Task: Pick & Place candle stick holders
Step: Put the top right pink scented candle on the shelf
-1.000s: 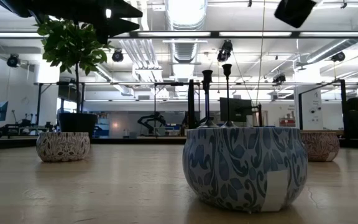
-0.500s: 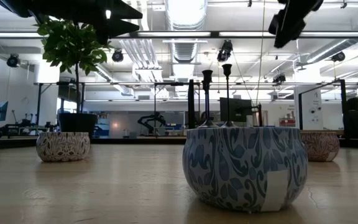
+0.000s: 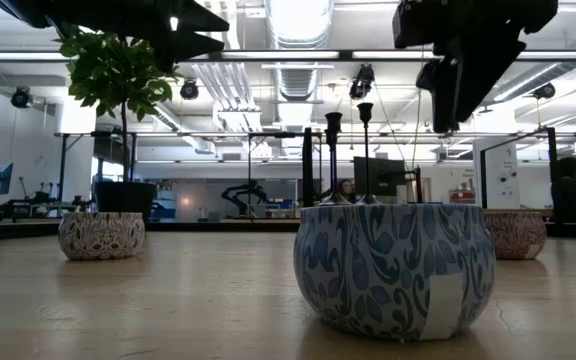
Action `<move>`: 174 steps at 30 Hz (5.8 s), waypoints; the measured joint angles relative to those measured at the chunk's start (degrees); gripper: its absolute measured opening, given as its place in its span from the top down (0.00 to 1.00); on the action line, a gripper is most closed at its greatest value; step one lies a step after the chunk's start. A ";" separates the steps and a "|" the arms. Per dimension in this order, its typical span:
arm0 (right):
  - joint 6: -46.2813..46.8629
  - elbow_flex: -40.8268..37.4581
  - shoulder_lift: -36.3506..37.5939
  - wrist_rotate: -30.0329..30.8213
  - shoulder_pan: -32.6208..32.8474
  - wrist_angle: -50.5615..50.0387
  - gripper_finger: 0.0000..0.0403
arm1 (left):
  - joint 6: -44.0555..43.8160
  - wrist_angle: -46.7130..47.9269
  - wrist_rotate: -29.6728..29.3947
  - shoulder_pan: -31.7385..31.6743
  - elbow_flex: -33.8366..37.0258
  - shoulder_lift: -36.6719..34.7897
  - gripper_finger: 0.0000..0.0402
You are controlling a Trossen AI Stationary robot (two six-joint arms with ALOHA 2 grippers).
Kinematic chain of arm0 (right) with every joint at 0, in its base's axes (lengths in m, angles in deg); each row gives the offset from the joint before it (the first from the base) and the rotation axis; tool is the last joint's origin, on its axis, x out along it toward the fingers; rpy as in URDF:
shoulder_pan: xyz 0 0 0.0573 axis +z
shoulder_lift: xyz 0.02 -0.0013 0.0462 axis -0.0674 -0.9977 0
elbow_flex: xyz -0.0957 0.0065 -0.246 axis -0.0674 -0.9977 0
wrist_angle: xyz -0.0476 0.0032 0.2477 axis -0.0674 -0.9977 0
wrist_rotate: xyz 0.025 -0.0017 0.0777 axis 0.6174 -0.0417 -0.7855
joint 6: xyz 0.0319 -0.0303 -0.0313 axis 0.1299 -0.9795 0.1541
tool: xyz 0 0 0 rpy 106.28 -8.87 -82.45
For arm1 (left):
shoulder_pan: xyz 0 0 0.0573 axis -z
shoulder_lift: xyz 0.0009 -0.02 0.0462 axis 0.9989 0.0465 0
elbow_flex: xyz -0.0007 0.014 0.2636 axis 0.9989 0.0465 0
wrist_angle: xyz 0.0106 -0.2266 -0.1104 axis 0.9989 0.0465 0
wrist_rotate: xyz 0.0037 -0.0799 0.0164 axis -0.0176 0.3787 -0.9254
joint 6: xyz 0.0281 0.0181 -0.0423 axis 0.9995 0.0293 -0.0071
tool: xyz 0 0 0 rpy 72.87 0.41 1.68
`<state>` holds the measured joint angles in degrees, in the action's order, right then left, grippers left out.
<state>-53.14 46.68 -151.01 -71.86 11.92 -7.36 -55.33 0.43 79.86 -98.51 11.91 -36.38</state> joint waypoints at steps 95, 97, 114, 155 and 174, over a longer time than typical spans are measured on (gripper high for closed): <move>15.34 -12.37 -15.99 -3.16 9.42 22.38 0.08 | 0.00 0.51 -0.01 0.00 0.00 -0.02 0.41; 15.29 -12.37 -15.99 -3.16 9.42 22.32 0.08 | 0.00 0.59 0.00 0.01 0.00 -0.01 0.41; 15.27 -12.39 -15.93 -3.14 9.42 21.88 0.28 | 0.00 0.90 0.01 0.00 0.00 0.00 0.41; 12.70 -12.93 6.98 -0.68 -10.46 0.52 0.27 | 0.00 1.57 -0.01 0.02 0.00 -0.02 0.41; 0.21 -12.68 12.51 -0.67 -38.95 -1.36 0.27 | 0.00 1.64 -0.01 0.01 0.00 -0.01 0.41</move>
<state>-52.92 34.00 -138.50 -72.53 -27.03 -8.72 -55.33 2.07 79.85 -98.50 11.91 -36.39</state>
